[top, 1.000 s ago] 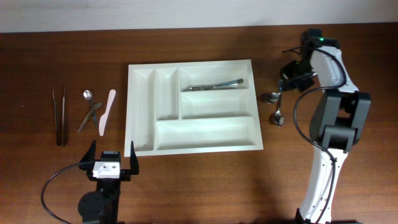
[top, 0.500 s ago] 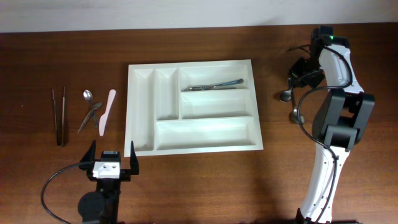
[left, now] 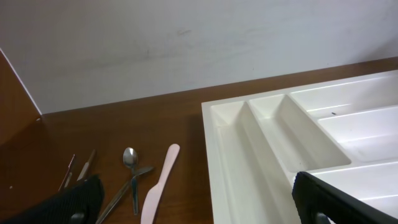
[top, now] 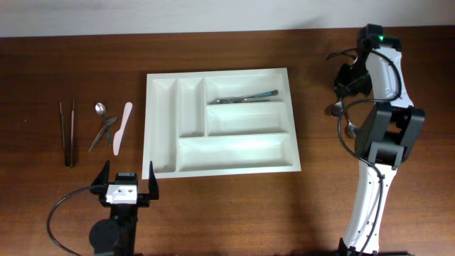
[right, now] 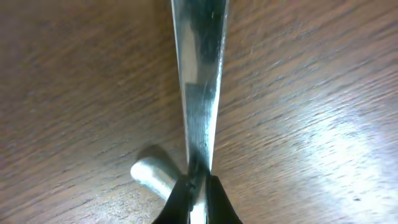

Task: Pack container
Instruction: 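Lower the right gripper and grasp a steel spoon from the pile, then lift the spoon and carry it over the tray's top compartment, then lower the spoon into the tray's middle compartment and release it, then return the right gripper to the cutlery pile right of the tray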

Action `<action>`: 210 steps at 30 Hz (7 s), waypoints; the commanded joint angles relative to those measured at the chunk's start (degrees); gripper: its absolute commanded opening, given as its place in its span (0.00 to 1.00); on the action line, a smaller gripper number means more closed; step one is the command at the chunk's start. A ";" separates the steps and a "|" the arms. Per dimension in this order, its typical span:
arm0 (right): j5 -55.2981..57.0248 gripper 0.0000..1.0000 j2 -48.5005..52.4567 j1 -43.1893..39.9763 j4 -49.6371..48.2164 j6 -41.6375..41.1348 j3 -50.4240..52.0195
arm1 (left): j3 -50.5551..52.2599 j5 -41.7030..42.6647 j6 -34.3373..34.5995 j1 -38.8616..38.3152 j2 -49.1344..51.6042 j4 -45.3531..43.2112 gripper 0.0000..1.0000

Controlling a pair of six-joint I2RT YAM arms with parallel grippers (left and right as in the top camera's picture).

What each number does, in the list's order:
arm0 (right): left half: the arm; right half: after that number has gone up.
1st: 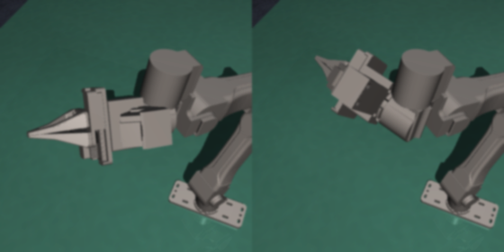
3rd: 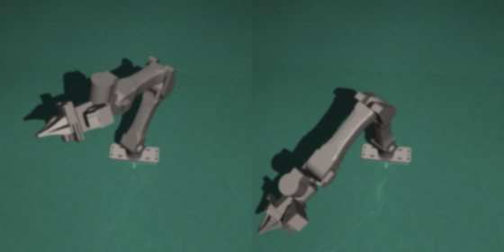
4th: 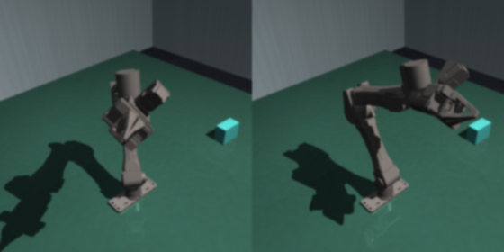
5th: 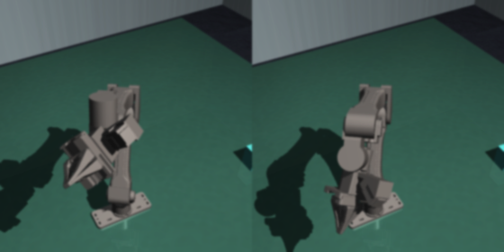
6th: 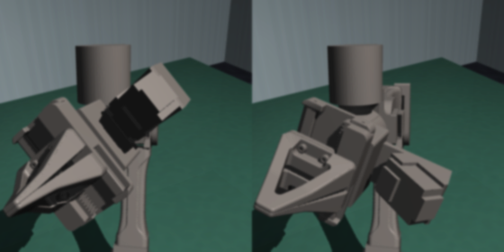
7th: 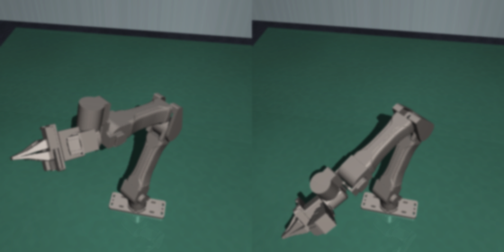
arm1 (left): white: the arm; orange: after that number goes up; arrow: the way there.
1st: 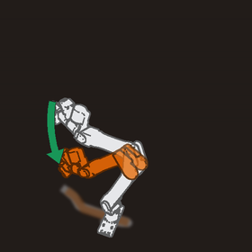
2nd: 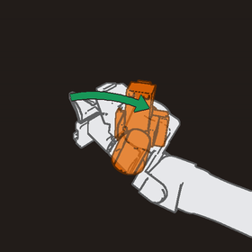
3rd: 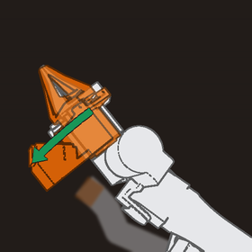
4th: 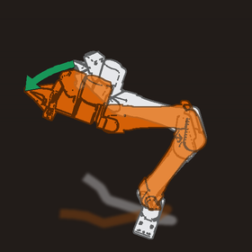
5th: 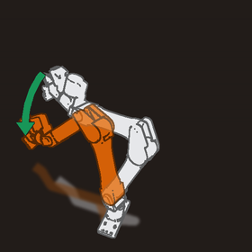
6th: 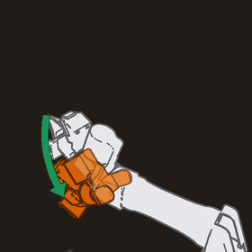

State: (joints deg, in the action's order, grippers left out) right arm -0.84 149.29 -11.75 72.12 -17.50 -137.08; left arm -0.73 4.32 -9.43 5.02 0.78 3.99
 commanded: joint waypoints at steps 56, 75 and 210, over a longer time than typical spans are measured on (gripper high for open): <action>-22.49 0.04 0.00 29.09 25.22 67.10 -28.04 | 0.24 0.83 -0.55 0.31 -0.48 0.15 0.99; -30.97 0.04 0.07 29.11 25.22 82.51 -20.63 | 0.24 0.83 -0.55 0.31 -0.48 0.15 0.99; -4.44 0.72 0.76 -1.11 21.49 33.20 -6.58 | 0.22 0.83 -0.55 0.31 -0.48 0.15 0.99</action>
State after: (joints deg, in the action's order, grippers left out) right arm -6.15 149.32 -12.38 93.73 16.49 -144.84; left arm -0.73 4.32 -9.45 5.02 0.78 3.99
